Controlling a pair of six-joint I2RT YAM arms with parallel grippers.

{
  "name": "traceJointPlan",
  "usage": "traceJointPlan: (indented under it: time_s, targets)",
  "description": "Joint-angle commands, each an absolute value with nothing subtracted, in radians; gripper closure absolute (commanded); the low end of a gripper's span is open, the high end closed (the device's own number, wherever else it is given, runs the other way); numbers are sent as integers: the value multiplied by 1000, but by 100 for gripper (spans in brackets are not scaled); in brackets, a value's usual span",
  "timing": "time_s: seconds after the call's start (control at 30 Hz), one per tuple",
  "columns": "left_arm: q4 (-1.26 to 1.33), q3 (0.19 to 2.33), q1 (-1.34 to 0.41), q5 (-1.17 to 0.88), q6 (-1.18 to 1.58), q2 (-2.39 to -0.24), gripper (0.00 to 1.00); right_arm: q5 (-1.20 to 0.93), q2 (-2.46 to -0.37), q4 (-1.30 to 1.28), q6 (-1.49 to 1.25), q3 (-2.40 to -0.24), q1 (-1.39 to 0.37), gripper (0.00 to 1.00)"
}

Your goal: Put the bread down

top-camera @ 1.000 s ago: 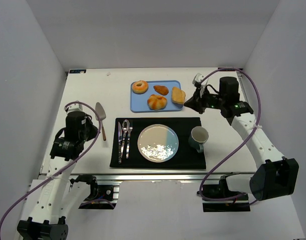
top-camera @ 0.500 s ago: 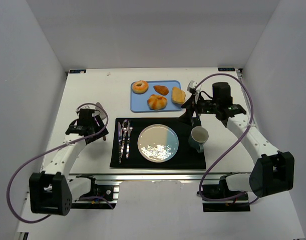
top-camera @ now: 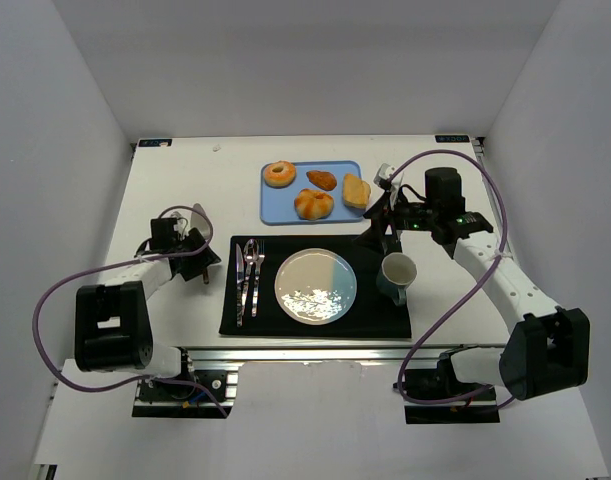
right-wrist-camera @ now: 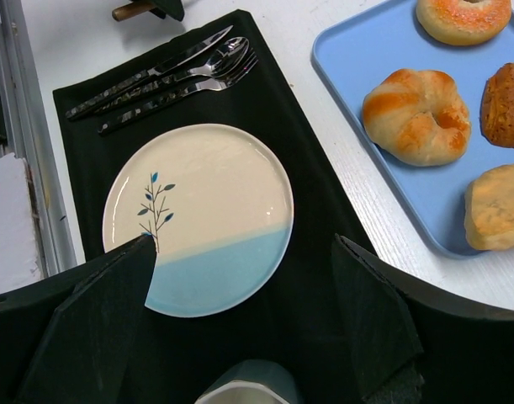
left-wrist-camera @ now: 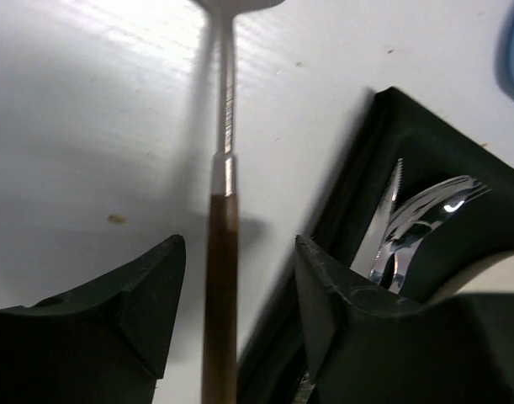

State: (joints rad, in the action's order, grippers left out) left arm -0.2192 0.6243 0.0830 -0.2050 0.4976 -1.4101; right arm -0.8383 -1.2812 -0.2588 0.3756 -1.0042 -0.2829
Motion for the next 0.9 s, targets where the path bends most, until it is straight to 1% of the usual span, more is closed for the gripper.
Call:
traceJointPlan:
  time_s: [0.0,0.03,0.07,0.13,0.47,0.6,0.63,0.8,0.83,0.87]
  targets:
    - [-153,630,86,-298,489,-1457,36,-830,-1247,-225,379,-1008,-284,11]
    - [-149,627,89,-307,488,-1459,38,-824,-1246,-229,380,-1008,-285,11]
    - [-144,623,90,-310,488,-1459,42,-821,-1244,-232,385,-1008,-285,11]
    - [-141,614,95,-324,488,-1456,45,-813,-1243,-235,390,-1011,-282,11]
    - [-141,572,97,-357,525,-1401,46,-805,-1243,-233,397,-1017,-281,11]
    - [-133,554,97,-365,537,-1393,55,-804,-1241,-232,399,-1019,-279,11]
    - [-129,549,95,-367,540,-1391,60,-804,-1243,-232,399,-1019,-278,11]
    - [-133,545,98,-364,549,-1378,73,-799,-1235,-233,402,-1017,-278,11]
    - [-140,548,100,-364,549,-1376,79,-799,-1233,-232,403,-1017,-276,11]
    - [-143,551,101,-364,549,-1374,82,-799,-1233,-232,403,-1017,-276,11]
